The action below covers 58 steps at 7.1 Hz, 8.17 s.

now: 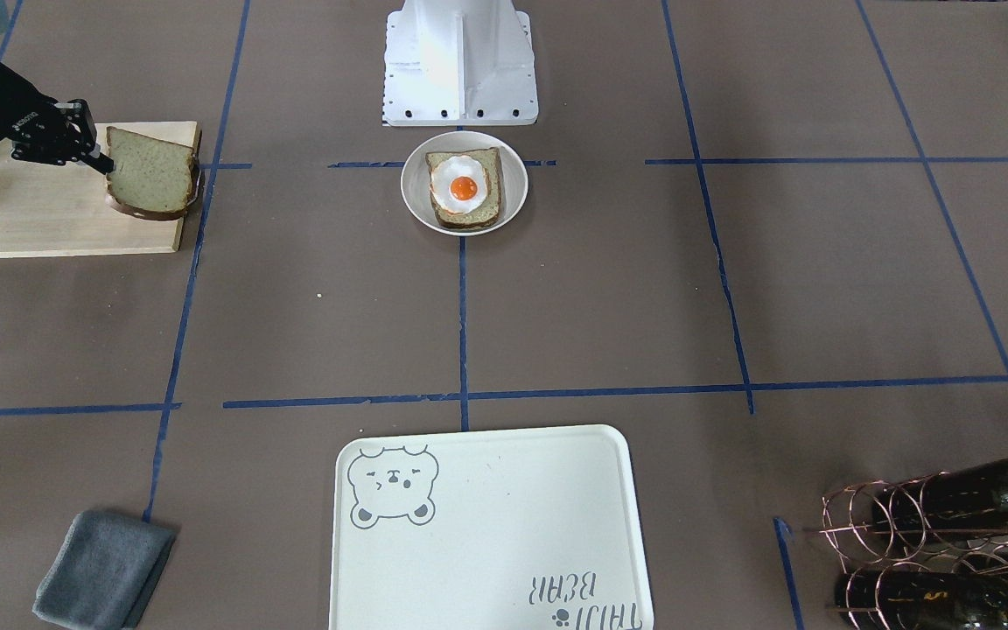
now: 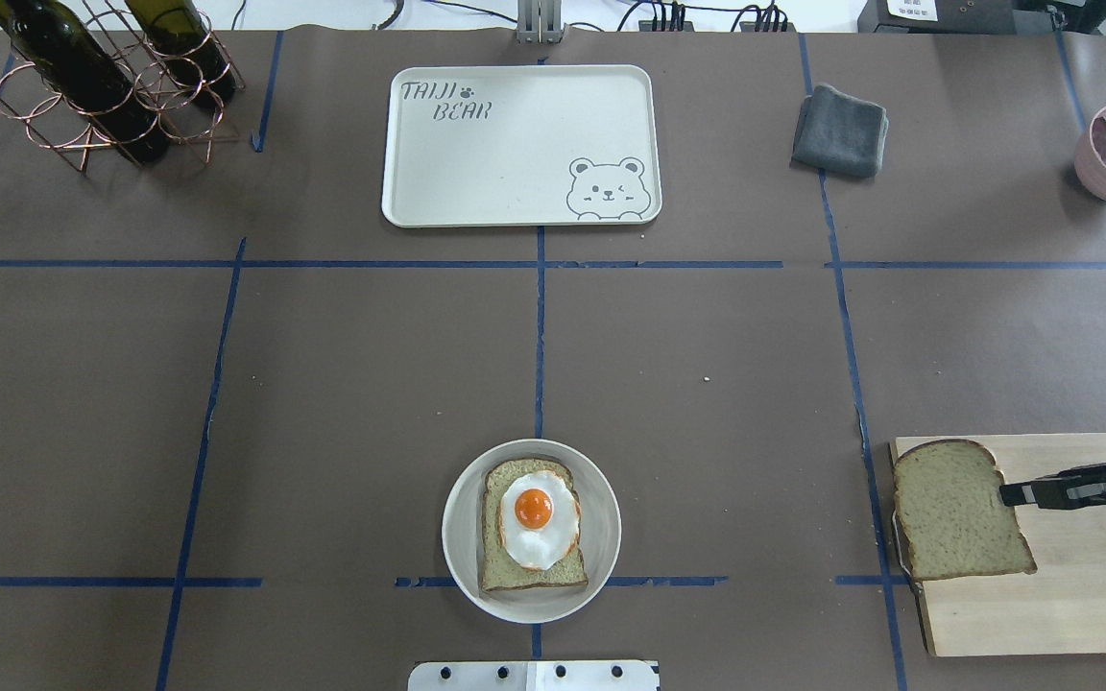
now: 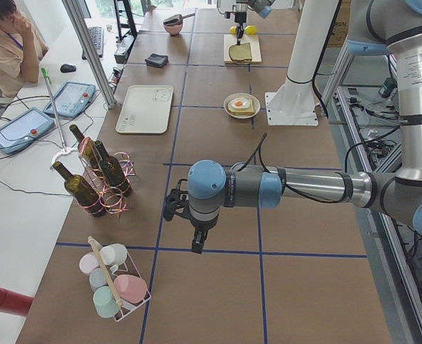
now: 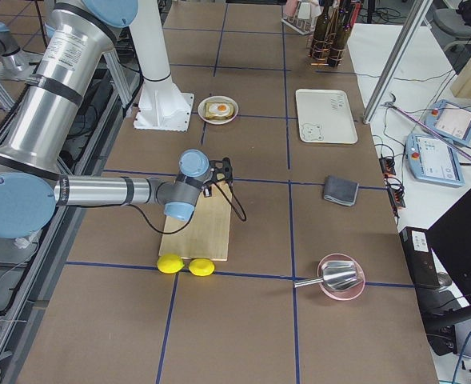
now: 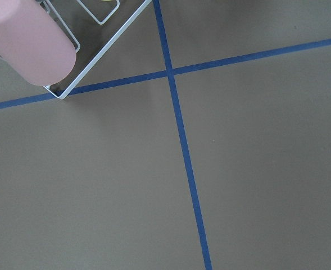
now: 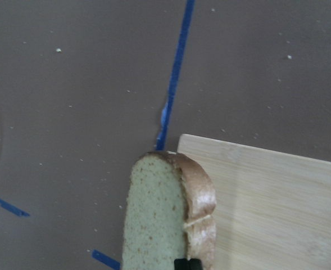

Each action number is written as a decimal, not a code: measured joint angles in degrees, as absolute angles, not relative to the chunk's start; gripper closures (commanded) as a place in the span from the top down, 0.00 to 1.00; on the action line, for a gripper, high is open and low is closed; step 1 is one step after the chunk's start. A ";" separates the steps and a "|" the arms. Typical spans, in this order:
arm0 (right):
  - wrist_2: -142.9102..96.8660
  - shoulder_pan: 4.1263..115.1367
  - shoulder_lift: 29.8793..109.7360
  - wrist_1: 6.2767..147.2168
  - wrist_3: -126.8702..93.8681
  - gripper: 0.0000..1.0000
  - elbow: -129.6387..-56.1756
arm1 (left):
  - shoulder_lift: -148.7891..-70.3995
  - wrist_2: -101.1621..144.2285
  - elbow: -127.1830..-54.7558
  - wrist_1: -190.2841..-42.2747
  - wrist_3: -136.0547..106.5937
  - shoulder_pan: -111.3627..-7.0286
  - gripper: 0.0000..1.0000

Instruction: Make sandwich and place on tray

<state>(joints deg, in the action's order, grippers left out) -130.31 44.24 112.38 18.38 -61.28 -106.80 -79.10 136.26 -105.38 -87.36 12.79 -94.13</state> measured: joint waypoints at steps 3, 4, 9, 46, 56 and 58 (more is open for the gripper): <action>-134.44 46.05 98.46 23.64 -65.96 0.00 -106.90 | -79.10 136.23 -105.38 -87.36 12.77 -94.13 1.00; -134.40 45.08 92.39 26.43 -68.75 0.00 -106.70 | -79.11 136.23 -105.38 -87.38 12.78 -94.13 1.00; -111.88 23.33 72.95 33.91 -78.70 0.00 -103.87 | -79.36 136.23 -105.38 -87.45 12.83 -94.10 1.00; -134.85 90.61 106.18 90.44 10.72 1.00 -107.47 | -108.91 105.06 -105.81 -120.66 -85.41 -20.66 0.63; -134.67 90.61 106.04 90.44 10.45 1.00 -107.29 | -111.58 104.81 -102.32 -121.91 -85.13 -16.39 0.00; -134.76 90.61 105.95 90.44 10.38 1.00 -107.24 | -111.43 104.52 -102.72 -121.88 -85.14 -16.73 0.00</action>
<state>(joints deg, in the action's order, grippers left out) -134.76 90.61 105.95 90.44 10.38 -107.24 -111.43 104.52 -102.72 -121.88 -85.14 -16.73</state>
